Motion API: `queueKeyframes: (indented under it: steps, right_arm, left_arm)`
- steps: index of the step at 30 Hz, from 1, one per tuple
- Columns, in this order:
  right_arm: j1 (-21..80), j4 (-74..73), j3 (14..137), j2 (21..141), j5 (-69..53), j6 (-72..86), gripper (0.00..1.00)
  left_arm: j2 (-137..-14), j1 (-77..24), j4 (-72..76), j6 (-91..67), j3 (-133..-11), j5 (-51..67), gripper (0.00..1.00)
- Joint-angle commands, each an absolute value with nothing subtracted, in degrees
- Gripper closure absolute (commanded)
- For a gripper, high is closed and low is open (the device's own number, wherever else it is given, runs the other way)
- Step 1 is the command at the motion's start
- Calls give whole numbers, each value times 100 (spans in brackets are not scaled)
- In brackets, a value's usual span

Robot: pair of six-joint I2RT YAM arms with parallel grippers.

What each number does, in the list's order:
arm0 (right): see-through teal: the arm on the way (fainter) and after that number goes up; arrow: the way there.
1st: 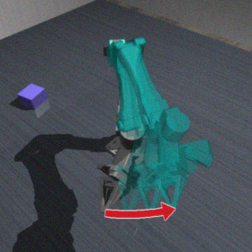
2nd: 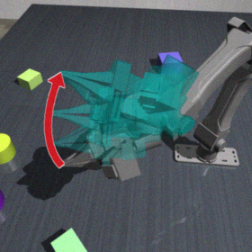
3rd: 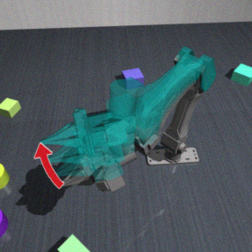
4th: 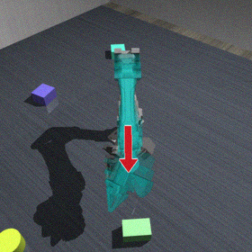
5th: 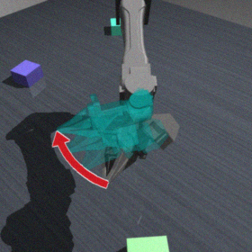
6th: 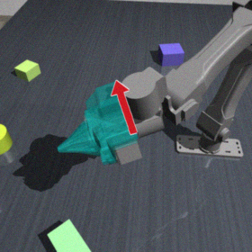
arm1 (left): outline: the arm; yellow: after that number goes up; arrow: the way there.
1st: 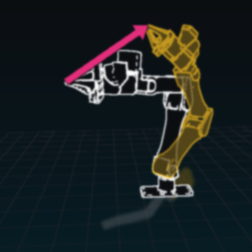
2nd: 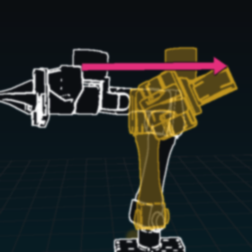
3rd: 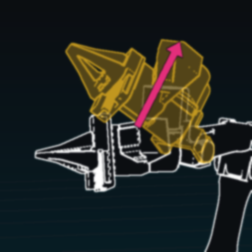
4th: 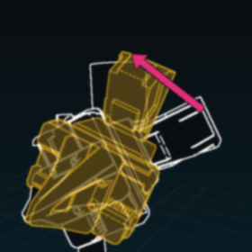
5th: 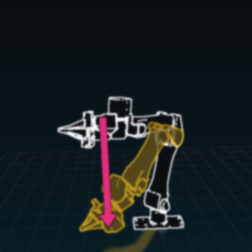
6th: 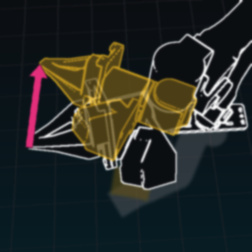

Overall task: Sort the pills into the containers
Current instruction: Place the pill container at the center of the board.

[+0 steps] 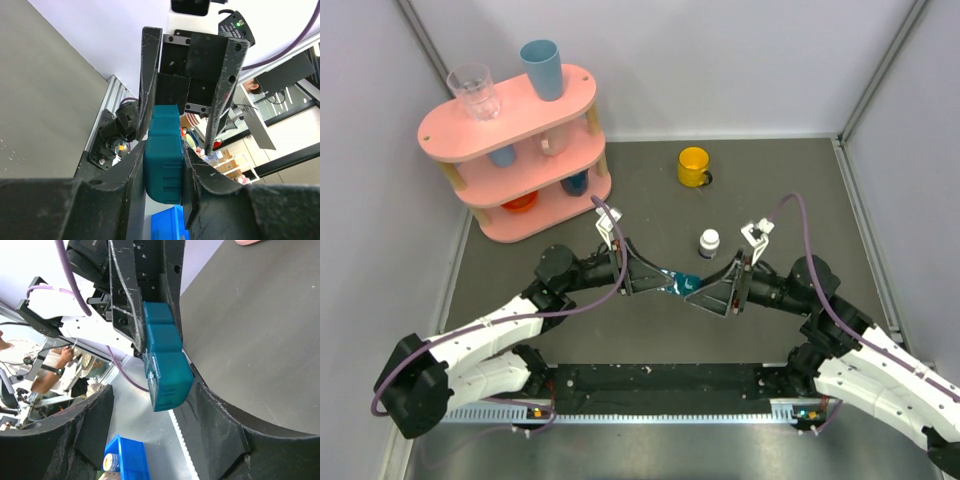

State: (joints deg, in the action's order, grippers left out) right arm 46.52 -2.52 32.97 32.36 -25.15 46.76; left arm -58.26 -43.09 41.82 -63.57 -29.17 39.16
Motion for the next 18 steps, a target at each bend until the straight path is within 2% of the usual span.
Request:
queueKeyframes:
  steps: [1,7,13,18]
  right_arm:
    - [4711,9,3419,3103,-2487,4535,32]
    - [4711,-1062,3761,2954,-1795,4088,26]
    - [4711,-2195,4227,2900,-783,3674,25]
    - [4711,-2294,4166,2769,-633,3735,25]
  left_arm:
    - [-5766,-4271,4403,-6337,-2848,3841,100]
    - [-5634,-4263,3773,-5812,-2821,3718,100]
    - [-5361,-4237,1672,-4343,-2900,2533,100]
    - [-5975,-4078,2116,-3885,-2637,2163,100]
